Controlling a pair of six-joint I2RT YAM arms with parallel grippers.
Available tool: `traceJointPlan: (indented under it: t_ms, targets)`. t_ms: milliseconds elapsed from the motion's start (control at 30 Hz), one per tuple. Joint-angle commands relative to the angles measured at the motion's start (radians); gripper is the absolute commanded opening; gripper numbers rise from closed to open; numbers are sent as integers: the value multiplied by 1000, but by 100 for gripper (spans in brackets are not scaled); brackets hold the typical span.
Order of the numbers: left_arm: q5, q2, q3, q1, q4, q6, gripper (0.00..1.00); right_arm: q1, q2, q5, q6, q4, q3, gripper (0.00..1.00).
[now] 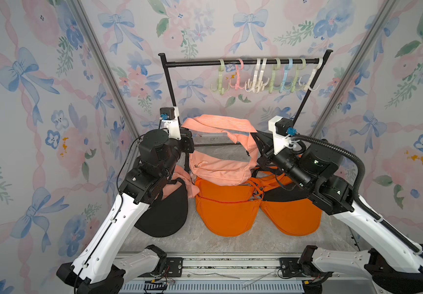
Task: Take the bag off the hook
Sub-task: Place the bag inside the bag.
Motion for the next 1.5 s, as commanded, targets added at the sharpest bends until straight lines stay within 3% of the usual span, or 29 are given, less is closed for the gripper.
traceJointPlan:
  t_ms: [0, 267, 600, 933, 1167, 1267, 1467]
  targets:
    - [-151, -77, -46, 10, -25, -33, 0, 70, -58, 107, -106, -96, -30, 0]
    - [-95, -121, -125, 7, -100, -94, 0, 191, -118, 211, -51, -306, -46, 0]
    - [-93, -300, -303, 4, -192, -174, 0, 259, -222, 155, 243, -582, -27, 0]
    - [-37, -448, -438, 3, -266, -287, 0, 260, -374, 103, 493, -660, -109, 0]
    - [-45, -505, -549, 3, -293, -374, 0, 259, -256, 190, 589, -837, -183, 0]
    - [-50, -500, -613, 4, -292, -427, 0, 210, -183, 209, 617, -860, -225, 0]
    - [-34, -438, -776, 4, -261, -541, 0, -65, -136, -39, 647, -766, -361, 0]
